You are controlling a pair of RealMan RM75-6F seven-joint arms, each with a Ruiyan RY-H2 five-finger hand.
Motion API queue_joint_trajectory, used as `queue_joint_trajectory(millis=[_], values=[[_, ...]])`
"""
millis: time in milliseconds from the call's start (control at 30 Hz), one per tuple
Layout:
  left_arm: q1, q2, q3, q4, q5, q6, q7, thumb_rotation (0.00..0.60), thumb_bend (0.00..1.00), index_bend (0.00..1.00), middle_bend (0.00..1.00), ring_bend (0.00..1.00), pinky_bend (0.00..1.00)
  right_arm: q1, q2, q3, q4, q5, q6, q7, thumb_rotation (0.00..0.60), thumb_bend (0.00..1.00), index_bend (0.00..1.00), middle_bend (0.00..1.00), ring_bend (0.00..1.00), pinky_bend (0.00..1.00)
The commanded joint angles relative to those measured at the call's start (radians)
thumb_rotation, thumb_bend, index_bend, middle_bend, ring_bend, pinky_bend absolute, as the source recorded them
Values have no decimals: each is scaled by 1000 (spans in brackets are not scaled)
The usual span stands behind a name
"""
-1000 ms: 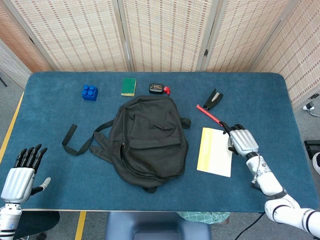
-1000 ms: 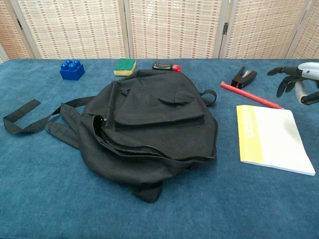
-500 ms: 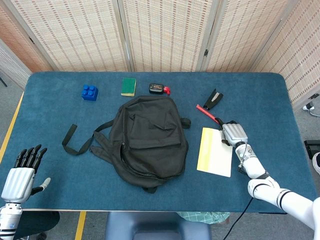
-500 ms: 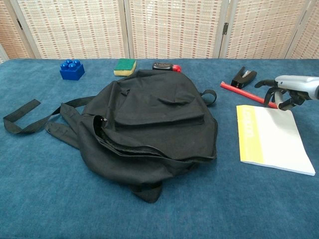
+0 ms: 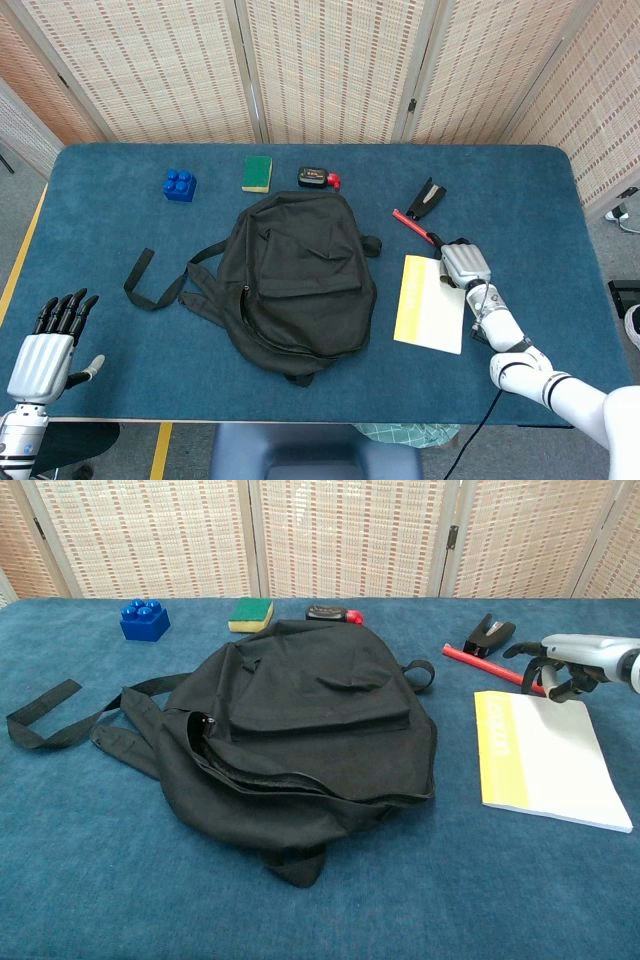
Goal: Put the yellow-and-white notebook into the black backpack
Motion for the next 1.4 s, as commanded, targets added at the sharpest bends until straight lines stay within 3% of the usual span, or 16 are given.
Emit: queue_joint_trajectory(millis=[33, 167, 567, 767, 833, 900, 1000, 1300, 1400], values=[[0, 0, 0, 0, -2, -2, 0, 600, 309, 73, 48, 71, 0, 0, -2, -6, -2, -10, -1, 10, 600, 985, 0, 338, 252, 137], [-1, -2, 1, 2, -2, -3, 0, 600, 309, 74, 48, 76, 0, -7, 4, -17, -25, -37, 8, 26, 600, 985, 0, 338, 250, 136], [-2, -7, 6, 5, 2, -6, -6, 600, 308, 82, 48, 84, 0, -46, 78, -67, -230, -183, 75, 101, 600, 985, 0, 338, 252, 137], [1, -7, 8, 8, 7, 1, -13, 600, 309, 84, 48, 86, 0, -86, 106, -93, -315, -300, 198, 143, 600, 982, 0, 291, 245, 137], [2, -8, 9, 10, 6, 0, -15, 600, 309, 84, 48, 86, 0, -112, 108, -112, -335, -342, 258, 149, 600, 892, 0, 215, 219, 136], [1, -9, 10, 11, 7, -1, -16, 600, 309, 85, 48, 86, 0, -133, 115, -134, -360, -382, 299, 173, 600, 709, 0, 131, 186, 128], [-3, -10, 11, 10, 13, -4, -15, 600, 308, 85, 48, 86, 0, -162, 138, -181, -393, -454, 352, 203, 600, 566, 0, 64, 149, 100], [-9, -8, 12, -7, 25, -4, -6, 600, 309, 85, 48, 87, 0, -197, 187, -263, -495, -587, 433, 170, 600, 361, 0, 18, 94, 25], [-8, -6, 14, -13, 29, -1, -1, 600, 309, 85, 48, 87, 0, -203, 170, -281, -505, -623, 451, 128, 600, 356, 0, 7, 72, 7]])
